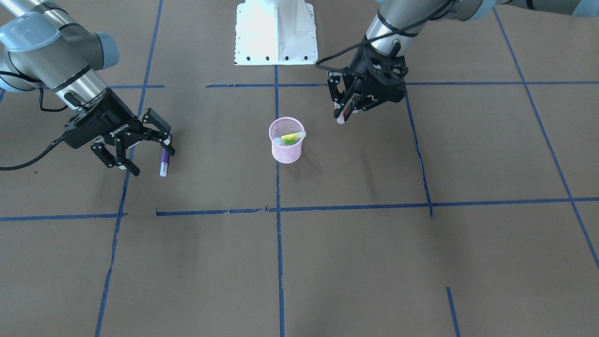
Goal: Collect pens into pen holder
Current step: 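Carry the orange marker with the left gripper over the pink cup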
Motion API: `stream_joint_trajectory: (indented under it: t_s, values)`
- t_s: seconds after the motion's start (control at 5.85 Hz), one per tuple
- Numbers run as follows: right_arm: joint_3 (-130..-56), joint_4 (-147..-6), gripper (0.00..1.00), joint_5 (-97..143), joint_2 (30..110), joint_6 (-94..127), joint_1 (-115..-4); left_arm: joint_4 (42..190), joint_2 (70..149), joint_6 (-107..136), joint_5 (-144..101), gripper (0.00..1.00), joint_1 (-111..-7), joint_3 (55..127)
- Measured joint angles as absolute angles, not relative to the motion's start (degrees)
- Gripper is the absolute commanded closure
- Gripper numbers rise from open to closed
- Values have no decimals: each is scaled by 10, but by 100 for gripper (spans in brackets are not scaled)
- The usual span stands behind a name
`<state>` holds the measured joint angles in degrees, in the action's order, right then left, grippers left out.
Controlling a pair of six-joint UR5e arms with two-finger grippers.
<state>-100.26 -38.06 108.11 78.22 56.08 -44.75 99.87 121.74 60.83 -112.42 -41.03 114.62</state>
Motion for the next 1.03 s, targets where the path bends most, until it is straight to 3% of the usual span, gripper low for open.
stream_joint_trajectory:
  t_s: [0.51,1.03]
  values:
    - [-1002,-381,1,1080,784,561,-449,1176,1215,648,-856,100,-298,1146]
    - [-999,-381,1,1078,787,561,-449,1297,1201,645,-714,100,-234,1054]
